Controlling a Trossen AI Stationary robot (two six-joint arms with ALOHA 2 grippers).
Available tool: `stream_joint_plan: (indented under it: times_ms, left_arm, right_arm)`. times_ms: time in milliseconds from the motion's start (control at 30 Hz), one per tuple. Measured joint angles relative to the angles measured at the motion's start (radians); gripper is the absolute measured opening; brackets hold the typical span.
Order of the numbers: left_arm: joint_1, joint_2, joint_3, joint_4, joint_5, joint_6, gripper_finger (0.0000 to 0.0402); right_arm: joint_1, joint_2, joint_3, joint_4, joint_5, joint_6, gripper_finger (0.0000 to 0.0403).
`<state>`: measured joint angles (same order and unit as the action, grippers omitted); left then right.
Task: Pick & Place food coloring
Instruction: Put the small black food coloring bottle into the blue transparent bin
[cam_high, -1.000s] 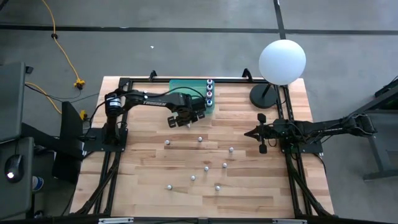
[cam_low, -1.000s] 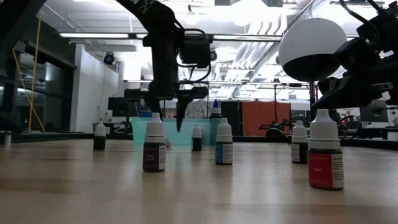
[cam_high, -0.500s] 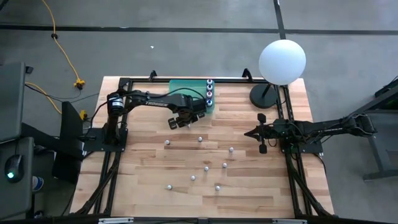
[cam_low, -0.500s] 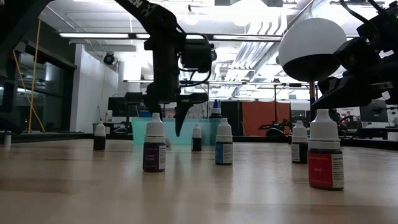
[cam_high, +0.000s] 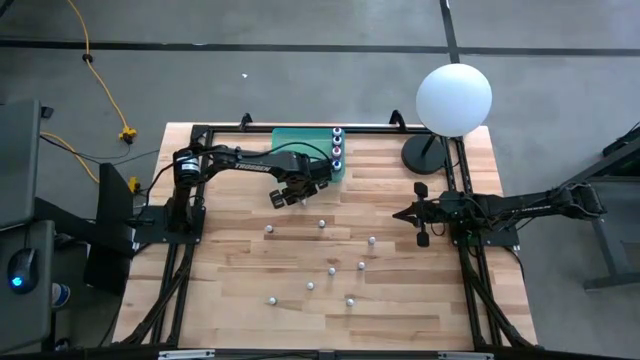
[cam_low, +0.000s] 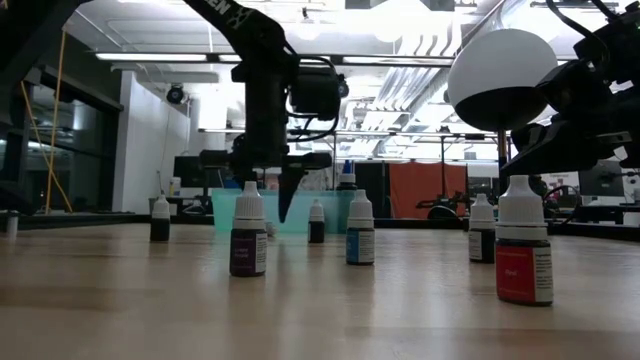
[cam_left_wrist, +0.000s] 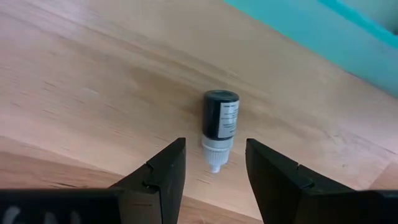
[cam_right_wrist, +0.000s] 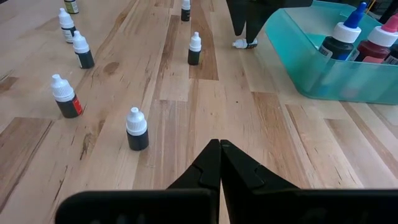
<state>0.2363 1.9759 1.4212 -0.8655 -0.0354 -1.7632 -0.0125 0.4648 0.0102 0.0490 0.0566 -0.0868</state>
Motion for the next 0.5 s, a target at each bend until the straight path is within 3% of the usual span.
stream_joint_plan:
  times_ms: [500]
  left_arm:
    - [-0.001,0.050,0.003,0.033,0.054,-0.025,0.0160]
  right_arm:
    - [0.000,0.000,0.000,-0.001,0.000,0.000,0.0000]
